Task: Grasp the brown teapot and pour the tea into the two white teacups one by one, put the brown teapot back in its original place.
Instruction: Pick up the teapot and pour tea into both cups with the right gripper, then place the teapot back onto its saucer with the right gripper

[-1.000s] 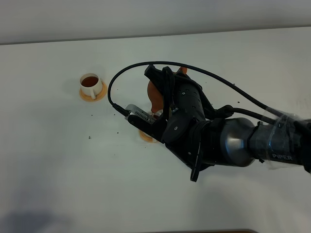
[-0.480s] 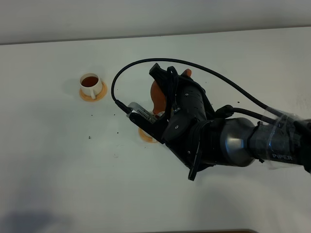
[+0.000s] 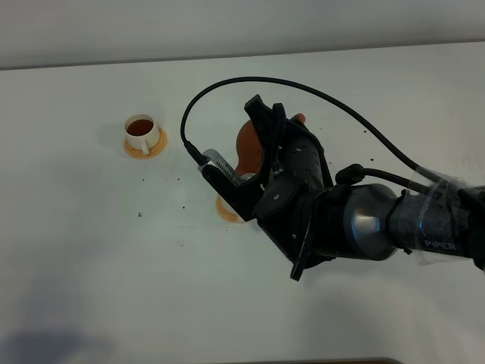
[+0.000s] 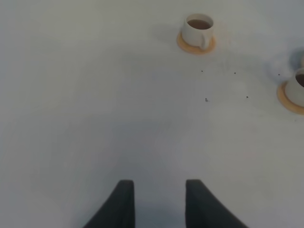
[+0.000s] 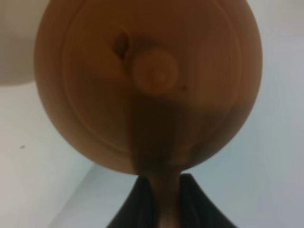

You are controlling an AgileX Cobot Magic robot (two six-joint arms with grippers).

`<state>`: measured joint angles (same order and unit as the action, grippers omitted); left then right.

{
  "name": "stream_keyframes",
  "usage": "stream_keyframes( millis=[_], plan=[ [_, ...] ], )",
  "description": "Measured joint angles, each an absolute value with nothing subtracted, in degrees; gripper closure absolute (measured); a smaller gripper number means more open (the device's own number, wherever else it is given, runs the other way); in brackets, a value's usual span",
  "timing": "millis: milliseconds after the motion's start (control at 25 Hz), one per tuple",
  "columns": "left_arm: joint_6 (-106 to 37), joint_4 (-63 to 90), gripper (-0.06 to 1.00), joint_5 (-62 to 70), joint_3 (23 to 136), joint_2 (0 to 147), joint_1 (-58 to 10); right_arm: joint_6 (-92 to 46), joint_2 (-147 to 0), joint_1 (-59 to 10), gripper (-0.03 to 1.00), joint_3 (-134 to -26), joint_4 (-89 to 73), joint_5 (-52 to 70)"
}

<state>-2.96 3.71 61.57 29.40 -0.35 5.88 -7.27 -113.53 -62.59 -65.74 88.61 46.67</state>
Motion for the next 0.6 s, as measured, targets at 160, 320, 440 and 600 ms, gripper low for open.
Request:
stream_keyframes(
  millis=[160, 320, 440, 600],
  plan=[
    [-3.0, 3.7, 0.68, 61.6, 29.4, -0.3, 5.9, -6.8, -113.5, -62.6, 0.88, -65.7, 85.8, 47.5],
    [-3.0, 3.7, 0.68, 61.6, 29.4, -0.3, 5.9, -2.3, -113.5, -62.6, 0.88, -65.8, 83.2, 48.9],
    [-3.0, 3.7, 0.68, 61.6, 29.4, -0.3, 5.9, 2.8, -113.5, -62.6, 0.88, -67.4, 81.4, 51.5],
    [-3.0, 3.7, 0.68, 61.6, 29.4, -0.3, 5.9, 5.8, -112.8, -62.5, 0.88, -72.8, 74.3, 55.3]
  ],
)
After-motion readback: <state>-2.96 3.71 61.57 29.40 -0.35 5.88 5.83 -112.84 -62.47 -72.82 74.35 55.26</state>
